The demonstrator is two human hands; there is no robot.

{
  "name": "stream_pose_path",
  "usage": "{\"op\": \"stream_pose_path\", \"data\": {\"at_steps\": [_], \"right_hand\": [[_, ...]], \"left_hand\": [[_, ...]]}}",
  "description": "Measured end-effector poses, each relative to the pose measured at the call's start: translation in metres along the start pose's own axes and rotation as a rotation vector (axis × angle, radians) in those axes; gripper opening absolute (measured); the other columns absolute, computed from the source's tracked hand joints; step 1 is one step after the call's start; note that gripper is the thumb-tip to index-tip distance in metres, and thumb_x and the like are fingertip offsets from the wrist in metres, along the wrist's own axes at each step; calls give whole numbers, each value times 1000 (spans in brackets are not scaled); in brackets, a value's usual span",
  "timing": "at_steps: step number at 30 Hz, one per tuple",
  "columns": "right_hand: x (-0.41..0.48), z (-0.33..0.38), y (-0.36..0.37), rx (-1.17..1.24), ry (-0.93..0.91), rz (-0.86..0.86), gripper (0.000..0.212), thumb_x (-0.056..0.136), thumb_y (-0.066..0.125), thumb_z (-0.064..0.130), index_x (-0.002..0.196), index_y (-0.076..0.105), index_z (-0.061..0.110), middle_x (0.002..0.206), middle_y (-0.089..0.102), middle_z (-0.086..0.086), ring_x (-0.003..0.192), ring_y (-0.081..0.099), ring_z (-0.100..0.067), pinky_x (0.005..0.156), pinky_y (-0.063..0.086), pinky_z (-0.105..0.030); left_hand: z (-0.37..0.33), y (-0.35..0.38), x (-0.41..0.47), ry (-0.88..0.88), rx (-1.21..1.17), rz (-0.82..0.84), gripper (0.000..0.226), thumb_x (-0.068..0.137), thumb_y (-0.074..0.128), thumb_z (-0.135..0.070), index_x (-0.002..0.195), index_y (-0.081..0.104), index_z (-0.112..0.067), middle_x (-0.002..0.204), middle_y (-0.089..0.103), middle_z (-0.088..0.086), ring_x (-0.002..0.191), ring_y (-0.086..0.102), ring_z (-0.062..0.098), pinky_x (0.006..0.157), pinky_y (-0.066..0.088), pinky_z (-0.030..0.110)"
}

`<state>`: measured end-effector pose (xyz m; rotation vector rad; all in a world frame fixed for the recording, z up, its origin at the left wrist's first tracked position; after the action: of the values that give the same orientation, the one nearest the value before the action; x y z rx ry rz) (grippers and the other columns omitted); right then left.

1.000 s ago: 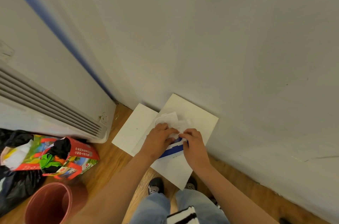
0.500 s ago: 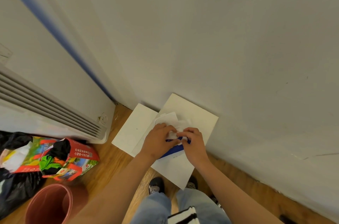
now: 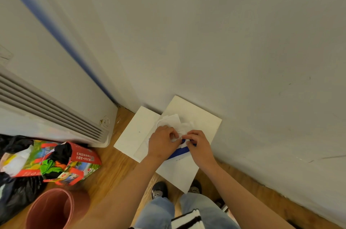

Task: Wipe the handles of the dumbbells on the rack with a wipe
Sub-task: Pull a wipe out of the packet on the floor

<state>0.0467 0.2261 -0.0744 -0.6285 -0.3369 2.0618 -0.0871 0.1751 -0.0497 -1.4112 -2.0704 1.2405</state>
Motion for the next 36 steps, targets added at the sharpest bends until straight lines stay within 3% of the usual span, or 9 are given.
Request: {"op": "stream_pose_path", "data": {"at_steps": [5,10,13,17,21,24,28,32,36], "right_hand": [[0,2,2,-65,-21,44,24,97,49,1,104,70,12,114,45,7,103,46,-6,80,36,4],[0,3,1,-44,-19,19,21,97,50,3,103,68,13,114,51,2,95,53,-8,76,40,2],[2,2,2,-44,-9,0,15,96,55,12,103,69,14,113,52,4,103,56,-13,74,41,0],[2,9,4,-164,-53,-2,13,93,61,22,104,66,16,113,48,7,106,51,-10,75,37,1],[3,28,11,-378,-148,-38,22,91,63,32,109,64,19,124,51,1,111,48,-12,92,42,-15],[2,43,18,-465,-236,-62,27,90,64,36,111,66,19,125,55,-1,111,51,-15,97,42,-20],[3,47,25,-512,-274,-30,28,91,63,37,112,65,18,126,56,-2,112,52,-17,98,38,-20],[0,41,25,-421,-271,-8,21,87,69,30,104,69,17,119,60,-3,107,55,-17,94,38,-18],[-3,42,30,-383,-266,24,25,85,71,31,106,68,18,117,63,-3,105,60,-19,97,48,-30]], "left_hand": [[-1,1,2,-58,-18,24,20,91,60,-37,89,71,-21,97,67,-2,86,58,13,85,51,23],[0,1,2,-117,-93,36,19,93,56,-23,83,69,-15,86,66,2,77,58,16,74,49,22],[10,0,-5,-207,-335,22,19,98,50,-17,85,62,-9,88,63,9,82,61,25,79,53,25],[38,-16,-26,-361,-638,-96,19,102,40,-14,95,58,-9,91,58,-3,83,55,13,64,48,6],[50,-23,-38,-345,-706,-143,23,102,40,-7,88,58,-11,93,62,0,88,58,16,75,49,14],[54,-22,-40,-340,-738,-148,23,101,42,-7,87,59,-10,93,64,2,90,60,20,84,50,22],[54,-22,-39,-314,-740,-152,20,101,43,-7,90,59,-9,92,63,-2,86,59,13,77,50,12],[55,-18,-39,-289,-752,-148,16,101,45,-7,99,61,-2,96,63,1,85,60,11,79,48,8],[55,-18,-40,-277,-718,-142,18,101,45,-7,103,61,2,100,63,3,84,61,7,80,47,6]]}}
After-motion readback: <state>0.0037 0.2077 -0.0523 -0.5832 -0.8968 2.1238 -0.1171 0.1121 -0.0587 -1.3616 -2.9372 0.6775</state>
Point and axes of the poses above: each hand's wrist, its own x-axis towards the middle knuckle, its own y-axis out of the palm, z = x × y, the point moved 9 cm from there along x, towards the middle knuckle
